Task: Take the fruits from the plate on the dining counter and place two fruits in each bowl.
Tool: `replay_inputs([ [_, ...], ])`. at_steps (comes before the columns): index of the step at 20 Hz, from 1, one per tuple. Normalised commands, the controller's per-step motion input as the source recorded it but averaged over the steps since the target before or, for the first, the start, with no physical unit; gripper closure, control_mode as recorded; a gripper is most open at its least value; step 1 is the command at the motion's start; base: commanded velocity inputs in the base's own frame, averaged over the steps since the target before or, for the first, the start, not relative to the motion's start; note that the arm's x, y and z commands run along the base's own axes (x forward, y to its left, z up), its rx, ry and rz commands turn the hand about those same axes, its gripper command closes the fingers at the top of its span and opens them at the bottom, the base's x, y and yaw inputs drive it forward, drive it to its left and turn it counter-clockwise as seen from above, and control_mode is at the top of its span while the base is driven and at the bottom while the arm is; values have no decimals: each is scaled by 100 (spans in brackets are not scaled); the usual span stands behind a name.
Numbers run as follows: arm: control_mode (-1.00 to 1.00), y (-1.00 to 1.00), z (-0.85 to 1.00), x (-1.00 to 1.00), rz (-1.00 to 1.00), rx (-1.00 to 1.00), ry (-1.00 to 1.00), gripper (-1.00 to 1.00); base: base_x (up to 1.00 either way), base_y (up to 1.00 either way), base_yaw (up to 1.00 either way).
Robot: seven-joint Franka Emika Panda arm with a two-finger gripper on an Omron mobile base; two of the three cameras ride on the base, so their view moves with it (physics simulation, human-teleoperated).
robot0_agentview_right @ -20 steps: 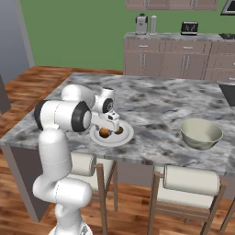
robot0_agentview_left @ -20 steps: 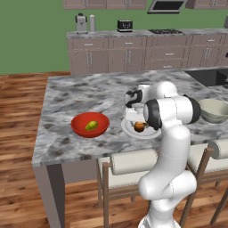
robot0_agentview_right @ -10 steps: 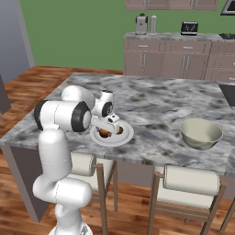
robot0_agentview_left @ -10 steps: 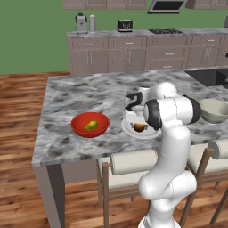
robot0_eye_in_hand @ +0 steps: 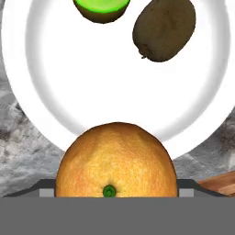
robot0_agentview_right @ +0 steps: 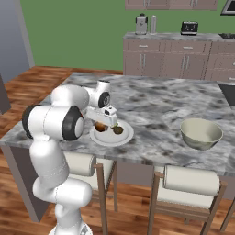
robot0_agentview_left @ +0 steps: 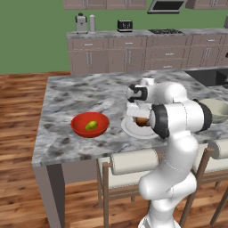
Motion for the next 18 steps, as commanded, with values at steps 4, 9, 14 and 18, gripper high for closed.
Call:
replay_inputs([
  [4,-100,46,95,-91,0,0,-3,100,0,0,0],
  [9,-100,88,77,-85,2,-2,-11,100,0,0,0],
  [14,-100,91,53,-17,13,-1,-1,100,0,0,0],
  [18,-100,93,1,18,10,-5,-11,100,0,0,0],
])
